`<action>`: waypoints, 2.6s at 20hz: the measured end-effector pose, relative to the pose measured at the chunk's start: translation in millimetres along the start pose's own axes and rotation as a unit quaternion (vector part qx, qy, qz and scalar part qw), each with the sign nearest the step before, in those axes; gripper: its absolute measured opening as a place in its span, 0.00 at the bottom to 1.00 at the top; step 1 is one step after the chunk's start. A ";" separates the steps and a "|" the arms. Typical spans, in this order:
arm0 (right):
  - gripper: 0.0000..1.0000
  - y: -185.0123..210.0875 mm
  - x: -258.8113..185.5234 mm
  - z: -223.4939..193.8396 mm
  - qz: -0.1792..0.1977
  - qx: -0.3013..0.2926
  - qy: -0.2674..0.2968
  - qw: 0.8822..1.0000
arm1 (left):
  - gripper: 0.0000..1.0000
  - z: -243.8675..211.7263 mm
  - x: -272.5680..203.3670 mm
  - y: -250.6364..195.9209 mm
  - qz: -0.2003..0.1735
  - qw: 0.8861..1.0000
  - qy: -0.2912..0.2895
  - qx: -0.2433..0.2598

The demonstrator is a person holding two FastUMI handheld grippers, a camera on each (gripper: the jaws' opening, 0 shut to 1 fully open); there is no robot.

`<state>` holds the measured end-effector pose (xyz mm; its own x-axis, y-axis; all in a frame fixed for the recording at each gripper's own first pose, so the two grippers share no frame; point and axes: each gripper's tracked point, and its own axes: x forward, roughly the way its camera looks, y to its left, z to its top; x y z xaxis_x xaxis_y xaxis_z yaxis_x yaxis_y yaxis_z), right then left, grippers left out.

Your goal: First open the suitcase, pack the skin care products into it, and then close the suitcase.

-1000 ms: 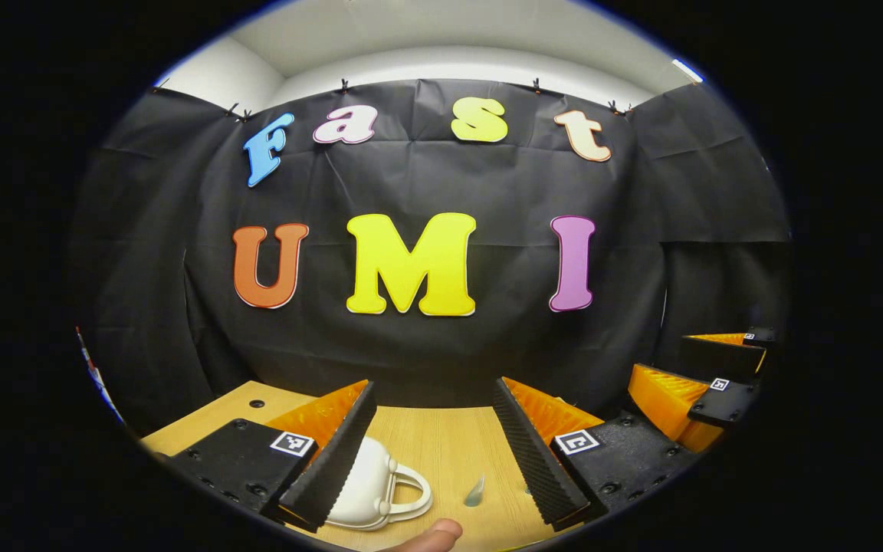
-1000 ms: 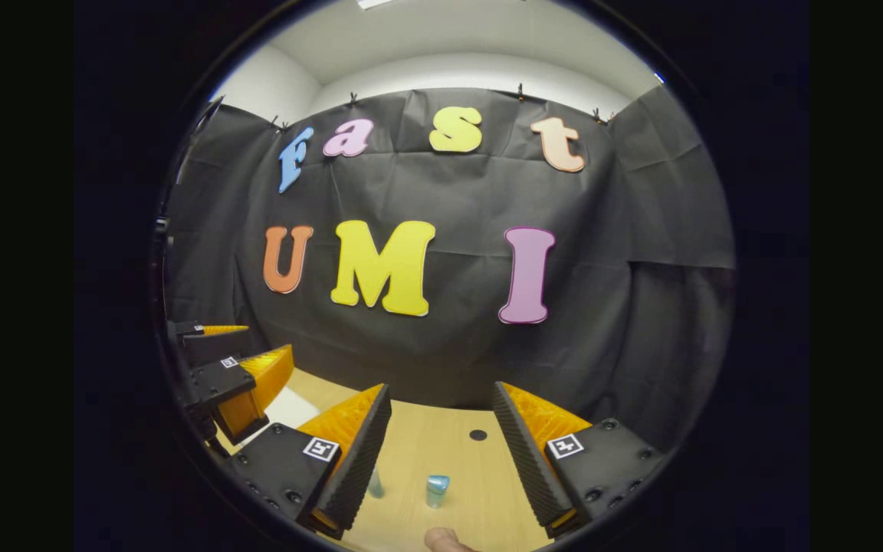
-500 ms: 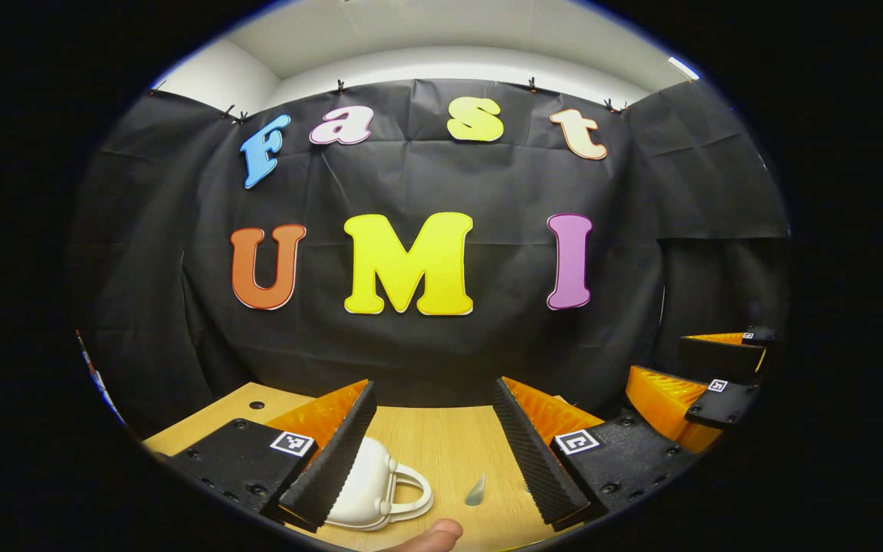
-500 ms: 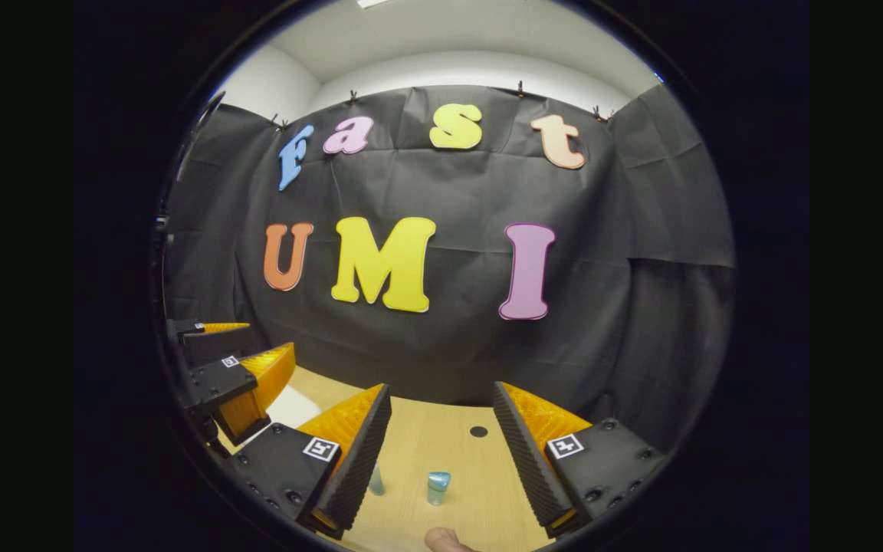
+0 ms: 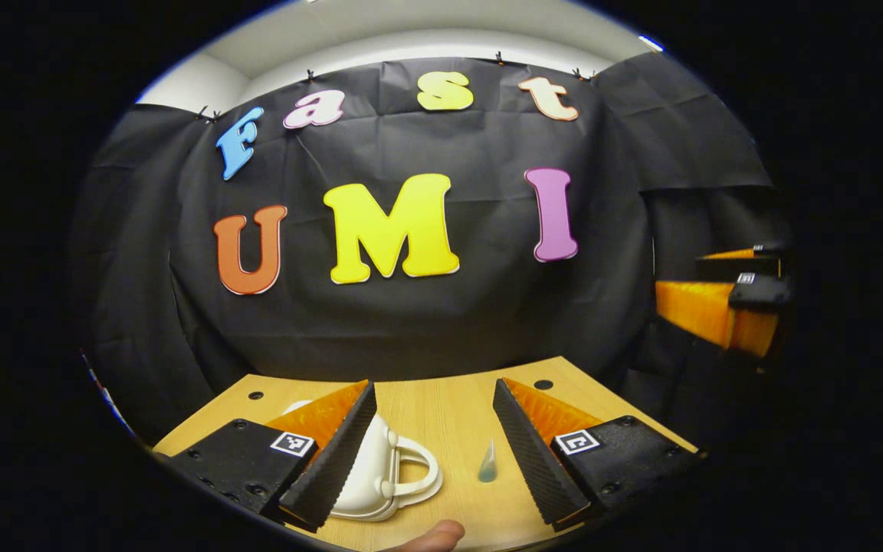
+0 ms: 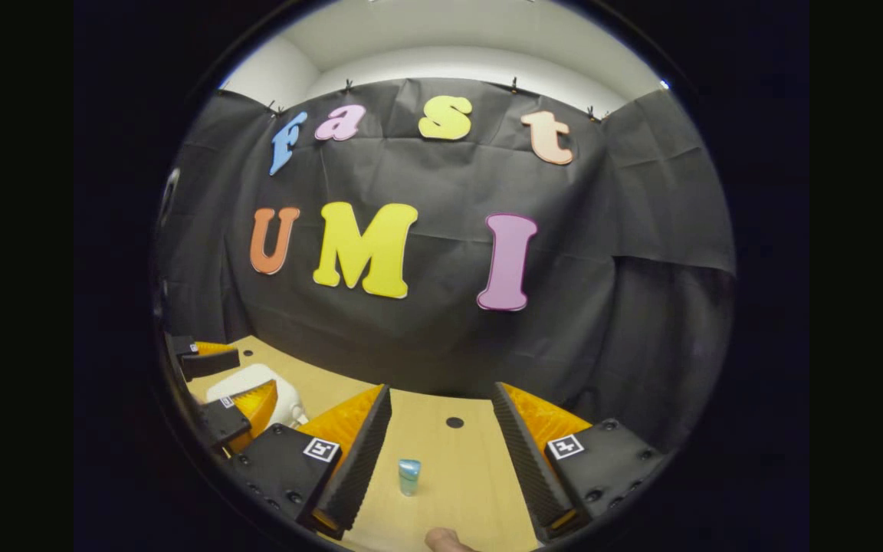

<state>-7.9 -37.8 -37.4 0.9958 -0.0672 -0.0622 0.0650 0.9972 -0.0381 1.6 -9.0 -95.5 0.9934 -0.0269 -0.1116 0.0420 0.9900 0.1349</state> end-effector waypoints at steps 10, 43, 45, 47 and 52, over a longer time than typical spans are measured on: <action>0.80 -49.7 -1.1 -24.9 -0.046 0.009 0.024 0.999 | 0.98 -167.4 45.0 5.2 -0.032 0.963 0.114 0.243; 0.80 -54.8 -5.0 -37.8 -0.068 0.014 0.042 0.997 | 0.03 -100.3 58.2 72.3 0.052 0.925 0.186 0.326; 0.80 -40.3 -1.6 -31.2 -0.061 0.015 0.041 0.997 | 0.03 -75.8 54.7 99.6 0.063 0.937 0.184 0.291; 0.80 -26.9 1.6 -26.6 -0.055 0.017 0.041 0.998 | 0.03 -57.1 51.3 129.2 0.073 0.945 0.187 0.257; 0.80 15.3 8.9 -23.2 -0.030 0.004 0.043 0.999 | 0.03 -23.0 46.9 209.8 0.090 0.963 0.175 0.184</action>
<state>0.4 -24.0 -61.7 0.9810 -0.1290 -0.1449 0.1251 0.9915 -0.0356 54.6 200.6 -95.1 0.8942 0.2522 -0.3699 -0.0282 0.8564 0.5155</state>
